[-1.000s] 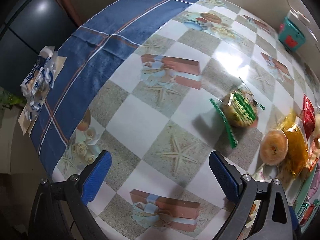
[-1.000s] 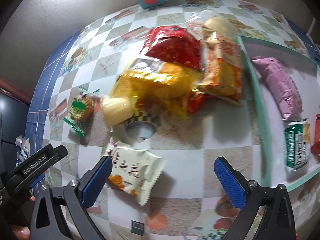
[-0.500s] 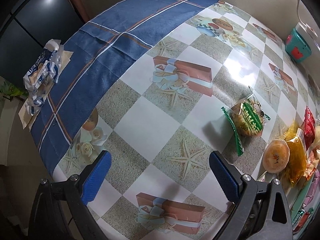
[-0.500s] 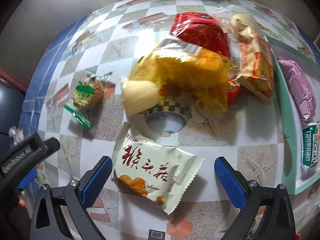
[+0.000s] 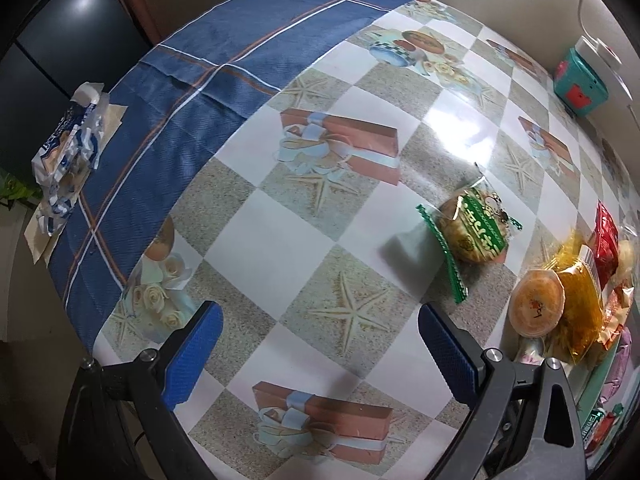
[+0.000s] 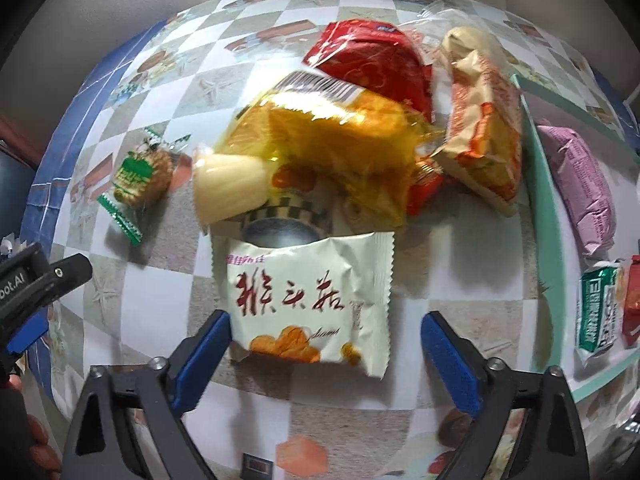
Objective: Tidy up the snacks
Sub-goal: 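Move the right gripper over the white biscuit bag while the left approaches the green-wrapped cake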
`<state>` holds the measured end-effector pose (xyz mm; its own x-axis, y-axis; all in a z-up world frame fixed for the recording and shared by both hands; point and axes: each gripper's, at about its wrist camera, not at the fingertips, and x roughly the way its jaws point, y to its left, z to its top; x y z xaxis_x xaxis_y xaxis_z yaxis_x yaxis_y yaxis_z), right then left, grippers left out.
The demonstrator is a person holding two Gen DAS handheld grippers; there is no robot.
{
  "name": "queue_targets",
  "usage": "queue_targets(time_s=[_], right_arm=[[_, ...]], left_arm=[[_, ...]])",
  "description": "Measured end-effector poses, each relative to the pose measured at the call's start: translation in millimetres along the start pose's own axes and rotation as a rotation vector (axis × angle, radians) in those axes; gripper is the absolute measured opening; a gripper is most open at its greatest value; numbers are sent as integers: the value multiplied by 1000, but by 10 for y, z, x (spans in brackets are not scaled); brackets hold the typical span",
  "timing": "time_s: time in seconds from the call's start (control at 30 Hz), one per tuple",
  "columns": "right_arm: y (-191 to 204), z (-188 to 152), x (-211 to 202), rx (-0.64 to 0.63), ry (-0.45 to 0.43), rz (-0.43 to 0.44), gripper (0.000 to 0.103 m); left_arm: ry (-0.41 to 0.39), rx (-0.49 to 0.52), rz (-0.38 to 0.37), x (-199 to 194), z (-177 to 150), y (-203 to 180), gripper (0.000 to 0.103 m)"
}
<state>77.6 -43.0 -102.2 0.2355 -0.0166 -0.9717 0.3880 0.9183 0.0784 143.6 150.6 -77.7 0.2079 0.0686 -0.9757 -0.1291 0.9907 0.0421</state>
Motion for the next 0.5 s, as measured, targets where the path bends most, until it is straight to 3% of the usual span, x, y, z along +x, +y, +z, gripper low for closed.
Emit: queue_targets(time_s=[0.2,0.5], right_arm=[[-114,47,-63,-10,-14,19,75],[-226,141,-70,7,-17,37,70]], left_arm=[[9,1,-53,-22,13,-59,98],[9,60,-122,-53,107,-376,98]])
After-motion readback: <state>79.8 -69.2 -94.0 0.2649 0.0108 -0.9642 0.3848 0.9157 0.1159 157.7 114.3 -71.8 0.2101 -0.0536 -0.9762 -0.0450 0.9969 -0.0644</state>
